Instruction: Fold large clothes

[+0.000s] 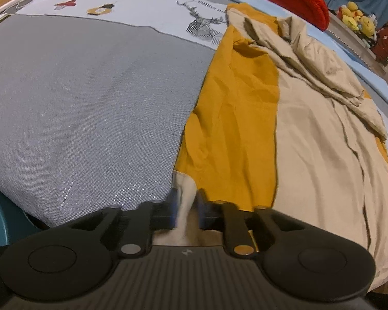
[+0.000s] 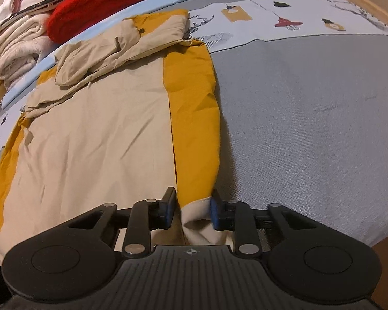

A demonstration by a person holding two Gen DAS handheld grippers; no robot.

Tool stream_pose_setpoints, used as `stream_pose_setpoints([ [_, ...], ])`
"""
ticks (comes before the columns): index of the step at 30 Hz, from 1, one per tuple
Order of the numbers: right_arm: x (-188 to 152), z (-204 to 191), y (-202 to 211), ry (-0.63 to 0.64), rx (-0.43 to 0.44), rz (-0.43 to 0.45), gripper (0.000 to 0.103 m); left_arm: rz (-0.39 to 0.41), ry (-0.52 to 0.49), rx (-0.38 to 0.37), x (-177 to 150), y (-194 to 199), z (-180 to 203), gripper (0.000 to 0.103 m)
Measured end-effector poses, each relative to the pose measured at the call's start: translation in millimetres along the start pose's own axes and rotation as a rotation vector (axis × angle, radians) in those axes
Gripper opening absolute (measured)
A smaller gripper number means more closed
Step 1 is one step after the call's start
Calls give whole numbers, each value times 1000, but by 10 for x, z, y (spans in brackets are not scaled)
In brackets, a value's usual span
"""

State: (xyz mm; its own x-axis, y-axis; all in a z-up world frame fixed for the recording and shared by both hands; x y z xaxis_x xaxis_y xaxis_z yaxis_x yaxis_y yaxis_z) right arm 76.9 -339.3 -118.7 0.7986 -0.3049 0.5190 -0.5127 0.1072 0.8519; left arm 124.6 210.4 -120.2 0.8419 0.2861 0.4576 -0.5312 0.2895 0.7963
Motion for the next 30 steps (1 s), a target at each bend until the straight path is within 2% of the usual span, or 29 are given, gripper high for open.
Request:
stream_pose_setpoints([
  [4, 59, -37, 148, 8, 17, 43, 13, 48, -51, -48, 116, 249, 200, 6],
  [8, 203, -98, 473, 6, 59, 97, 10, 95, -90, -150, 269, 584, 459, 5],
  [13, 389, -101, 904, -56, 124, 132, 8, 103, -93, -249, 329, 964, 603, 4],
  [19, 468, -10, 1450, -81, 186, 154, 6, 73, -57, -372, 219, 1503, 671, 4],
  [23, 359, 94, 1864, -71, 214, 155, 6, 36, -40, -441, 58, 1961, 682, 4],
  [25, 272, 184, 2107, -69, 233, 165, 6, 20, -29, -453, -1, 2130, 659, 4],
  [28, 169, 364, 2370, -109, 266, 183, 6, 8, 1, -477, 6, 2222, 607, 4],
  [30, 141, 478, 2396, -144, 271, 167, 6, -12, 21, -488, 66, 2122, 564, 4],
])
Point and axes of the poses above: each gripper's, at about its wrist camera, not at the fingertips, and y roughly against the way its jaws point, z to its right, x to its top, the point moved 10 cm from there along -y, roughly the way its jaws point, and after that the axes turned 14 degrees about -x, right-handed, at the moved point
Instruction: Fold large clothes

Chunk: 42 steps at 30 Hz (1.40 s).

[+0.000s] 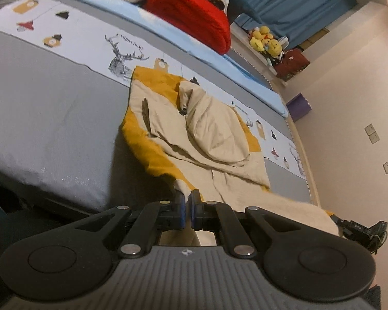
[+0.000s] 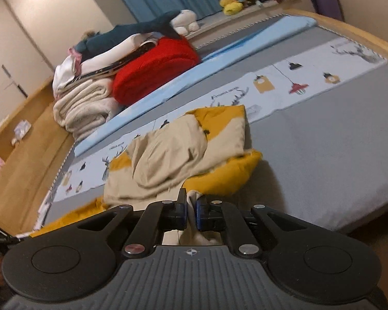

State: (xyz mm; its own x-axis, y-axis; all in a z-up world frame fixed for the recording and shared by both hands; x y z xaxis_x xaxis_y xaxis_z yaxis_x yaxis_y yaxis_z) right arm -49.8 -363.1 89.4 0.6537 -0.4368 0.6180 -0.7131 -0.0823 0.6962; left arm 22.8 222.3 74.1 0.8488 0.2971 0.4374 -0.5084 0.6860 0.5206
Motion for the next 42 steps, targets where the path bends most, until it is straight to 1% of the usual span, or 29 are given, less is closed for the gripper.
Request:
stream_pose_setpoints([
  [3, 62, 107, -167, -42, -6, -37, 6, -8, 56, -10, 229, -277, -250, 4],
  [5, 163, 178, -419, -70, -18, -68, 6, -12, 91, 8, 478, -564, -508, 4],
  [7, 334, 217, -787, -107, -16, -116, 5, 3, 152, 1, 755, -874, -787, 4],
  [9, 550, 226, -1181, -146, -16, -149, 6, 38, 230, 3, 1063, -1215, -1083, 7],
  [10, 669, 215, -1385, -175, -14, -160, 8, 57, 266, 8, 1193, -1352, -1210, 7],
  [11, 824, 192, -1621, -205, -10, -163, 11, 78, 288, 14, 1323, -1483, -1309, 10],
  [12, 938, 185, -1793, -218, -20, -157, 18, 88, 284, 19, 1419, -1568, -1358, 25],
  [13, 1044, 212, -1990, -246, -48, -156, 29, 95, 265, 28, 1492, -1637, -1405, 38],
  [14, 1103, 257, -2134, -289, -77, -158, 34, 118, 252, 52, 1548, -1664, -1470, 62],
  [15, 1153, 300, -2256, -324, -97, -144, 41, 149, 255, 70, 1573, -1652, -1531, 66],
  [16, 1189, 335, -2323, -326, -112, -117, 42, 173, 265, 77, 1568, -1630, -1587, 66],
  [18, 1201, 422, -2408, -300, -151, -58, 43, 198, 318, 96, 1553, -1553, -1691, 66],
  [19, 1170, 464, -2445, -288, -154, -40, 43, 224, 312, 94, 1569, -1502, -1681, 66],
  [20, 1117, 502, -2470, -282, -144, -25, 43, 229, 288, 94, 1587, -1491, -1660, 66],
  [22, 929, 569, -2546, -247, -138, -14, 43, 189, 220, 119, 1579, -1557, -1623, 66],
  [23, 831, 583, -2606, -217, -155, -44, 44, 162, 187, 138, 1542, -1602, -1607, 66],
  [24, 777, 558, -2656, -171, -177, -80, 44, 132, 151, 157, 1504, -1659, -1585, 66],
  [26, 787, 395, -2646, -47, -171, -25, 46, 69, 45, 211, 1444, -1792, -1524, 68],
  [27, 749, 333, -2665, 27, -191, -16, 47, 52, -2, 237, 1409, -1841, -1503, 68],
  [29, 632, 301, -2780, 115, -240, -55, 47, -1, -95, 302, 1302, -1933, -1491, 69],
  [31, 539, 310, -2877, 153, -259, -101, 47, -51, -153, 348, 1227, -2011, -1484, 69],
  [33, 529, 324, -2923, 181, -286, -109, 48, -89, -211, 387, 1200, -2079, -1444, 69],
  [36, 546, 343, -2955, 164, -301, -111, 49, -100, -301, 410, 1239, -2115, -1278, 69],
  [37, 556, 331, -2973, 162, -303, -114, 49, -81, -346, 408, 1275, -2130, -1210, 69],
  [38, 564, 317, -2978, 168, -304, -112, 49, -69, -368, 410, 1295, -2139, -1165, 69],
  [40, 589, 275, -2995, 191, -305, -102, 49, -54, -388, 413, 1278, -2161, -1146, 69],
  [42, 617, 240, -2983, 197, -300, -86, 49, -77, -389, 442, 1224, -2204, -1223, 69],
])
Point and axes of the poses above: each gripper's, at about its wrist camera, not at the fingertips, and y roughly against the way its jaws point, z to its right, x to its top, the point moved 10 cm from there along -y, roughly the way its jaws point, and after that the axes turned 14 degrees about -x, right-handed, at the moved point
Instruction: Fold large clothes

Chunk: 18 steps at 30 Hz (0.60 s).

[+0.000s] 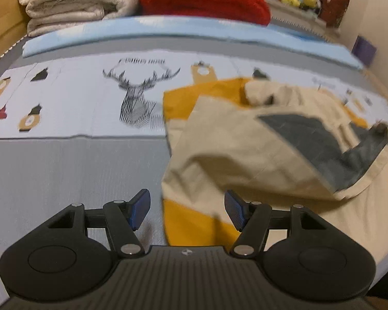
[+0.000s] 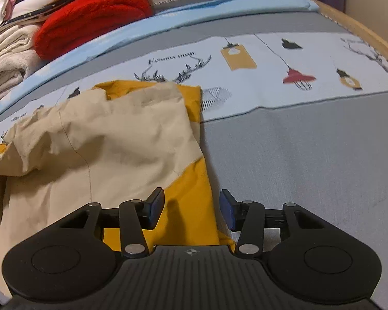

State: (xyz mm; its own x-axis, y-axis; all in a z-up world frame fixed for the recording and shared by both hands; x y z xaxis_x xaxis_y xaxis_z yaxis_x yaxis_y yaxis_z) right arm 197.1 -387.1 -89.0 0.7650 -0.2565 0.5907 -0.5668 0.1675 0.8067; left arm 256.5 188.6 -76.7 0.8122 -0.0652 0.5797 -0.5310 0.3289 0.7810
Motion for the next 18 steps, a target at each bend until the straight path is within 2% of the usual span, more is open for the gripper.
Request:
stream_pose_setpoints([
  [2, 37, -12, -9, -9, 6, 7, 49, -7, -14, 14, 2, -57, -1, 69],
  [7, 103, -22, -37, -22, 7, 44, 49, 46, 6, 6, 68, -114, -38, 69],
  [11, 114, 11, -154, -49, -3, 48, 49, 42, 0, 23, 147, -210, -63, 69],
  [18, 236, -146, -326, 19, 0, 73, 49, 55, 4, 3, 330, -381, -112, 69],
])
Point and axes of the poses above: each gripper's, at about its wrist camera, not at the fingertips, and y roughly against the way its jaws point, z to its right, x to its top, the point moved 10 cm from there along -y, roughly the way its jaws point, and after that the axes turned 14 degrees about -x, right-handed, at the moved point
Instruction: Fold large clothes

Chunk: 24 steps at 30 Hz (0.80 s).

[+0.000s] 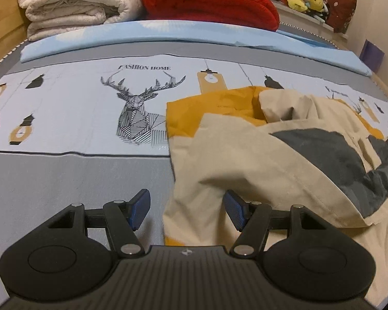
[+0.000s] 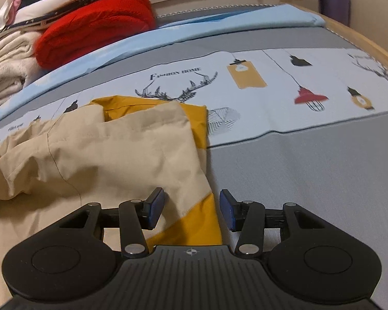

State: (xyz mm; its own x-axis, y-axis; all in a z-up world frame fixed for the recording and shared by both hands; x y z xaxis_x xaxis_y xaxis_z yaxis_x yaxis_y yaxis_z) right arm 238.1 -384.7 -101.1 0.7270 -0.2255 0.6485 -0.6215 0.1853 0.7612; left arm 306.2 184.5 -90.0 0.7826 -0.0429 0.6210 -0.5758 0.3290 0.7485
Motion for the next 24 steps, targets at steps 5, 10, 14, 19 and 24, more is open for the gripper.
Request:
stream_pose_setpoints([
  [5, 56, -69, -98, 45, -9, 10, 48, 6, -4, -57, 109, -55, -9, 4],
  [10, 106, -115, -92, 89, -2, 45, 4, 88, 13, -131, 333, 150, 2, 0],
  [14, 336, -74, 145, 61, 38, 141, 1, 225, 39, -179, 617, 430, 7, 0],
  [19, 903, 132, 704, -161, 134, 383, 1, 455, 154, -230, 1080, 634, -164, 0],
  [24, 1121, 233, 350, -320, 83, 345, 1, 169, 177, -48, 955, -295, -351, 0],
])
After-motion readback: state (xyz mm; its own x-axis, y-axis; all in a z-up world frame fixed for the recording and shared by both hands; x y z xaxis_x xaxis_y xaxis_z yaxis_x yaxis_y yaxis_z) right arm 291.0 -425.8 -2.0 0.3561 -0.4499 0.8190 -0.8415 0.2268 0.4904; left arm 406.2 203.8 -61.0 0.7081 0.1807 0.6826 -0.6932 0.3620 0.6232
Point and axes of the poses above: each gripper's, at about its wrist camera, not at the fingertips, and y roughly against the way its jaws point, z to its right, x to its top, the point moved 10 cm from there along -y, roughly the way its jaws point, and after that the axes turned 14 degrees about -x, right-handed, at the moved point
